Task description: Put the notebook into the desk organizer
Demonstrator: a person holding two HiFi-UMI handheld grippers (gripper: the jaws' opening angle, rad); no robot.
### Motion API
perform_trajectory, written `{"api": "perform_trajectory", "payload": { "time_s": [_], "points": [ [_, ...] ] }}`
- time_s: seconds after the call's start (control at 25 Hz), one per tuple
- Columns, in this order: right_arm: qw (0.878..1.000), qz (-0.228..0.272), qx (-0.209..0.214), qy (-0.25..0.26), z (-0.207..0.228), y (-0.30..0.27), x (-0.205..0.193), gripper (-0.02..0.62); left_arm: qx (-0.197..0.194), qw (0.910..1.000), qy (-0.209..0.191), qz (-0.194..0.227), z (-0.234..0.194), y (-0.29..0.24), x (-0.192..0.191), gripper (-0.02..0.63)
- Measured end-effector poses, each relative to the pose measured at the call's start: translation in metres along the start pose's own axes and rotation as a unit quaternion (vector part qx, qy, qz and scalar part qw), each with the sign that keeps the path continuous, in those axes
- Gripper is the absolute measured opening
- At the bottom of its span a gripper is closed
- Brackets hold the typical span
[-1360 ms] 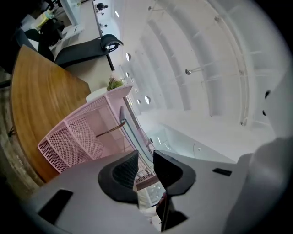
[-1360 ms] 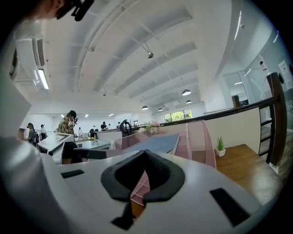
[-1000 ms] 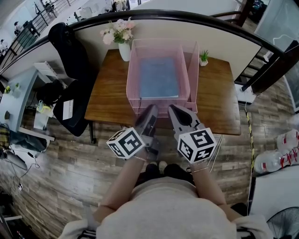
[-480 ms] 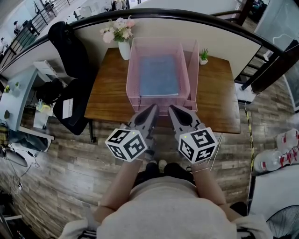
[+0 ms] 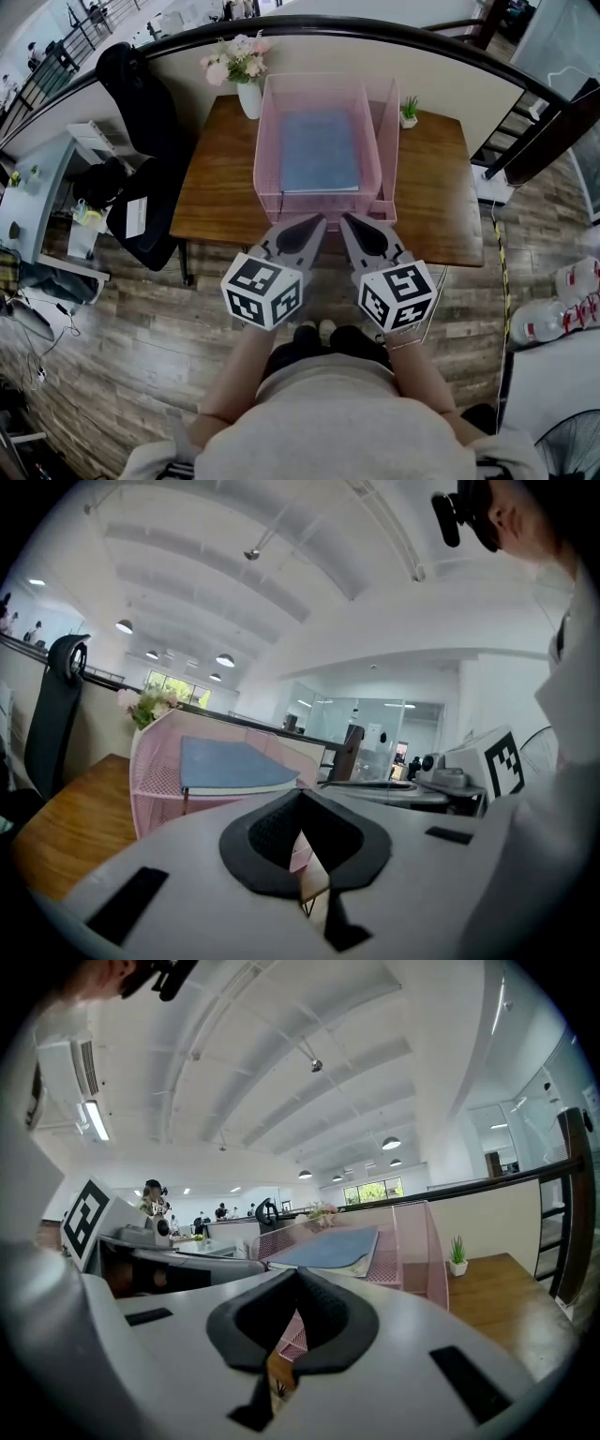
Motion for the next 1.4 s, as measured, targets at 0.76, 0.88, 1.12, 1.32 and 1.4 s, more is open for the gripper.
{"api": "perform_trajectory", "payload": {
  "time_s": [0.76,0.88,1.12,1.32,1.4],
  "points": [
    [0.999,-0.033,0.010,0.010,-0.008,-0.003,-0.021,0.009,0.021,0.9980,-0.038,-0.046,0.001,-0.001,-0.027,0.011],
    [0.999,-0.037,0.010,0.009,-0.007,-0.004,-0.024,0.009,0.021,0.9981,-0.025,-0.052,-0.003,-0.002,-0.030,0.011],
    [0.999,-0.048,0.017,0.004,-0.008,-0.009,-0.030,0.009,0.011,0.9970,-0.036,-0.068,0.000,-0.010,-0.037,0.011],
    [0.999,-0.050,0.013,0.004,-0.007,-0.009,-0.032,0.009,0.006,0.9965,-0.038,-0.074,0.003,-0.013,-0.041,0.011],
    [0.999,-0.050,0.011,0.004,-0.006,-0.008,-0.032,0.009,0.002,0.9966,-0.034,-0.075,0.003,-0.013,-0.041,0.011]
  ]
}}
Point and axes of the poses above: the fingertips, and each gripper's own axes: y backward along the fingers, z to its right, x out of its top, the point moved 2 cm from there along y, backward along the fingers, and after that the axes turned 14 degrees about -z, right-handed, at the moved point
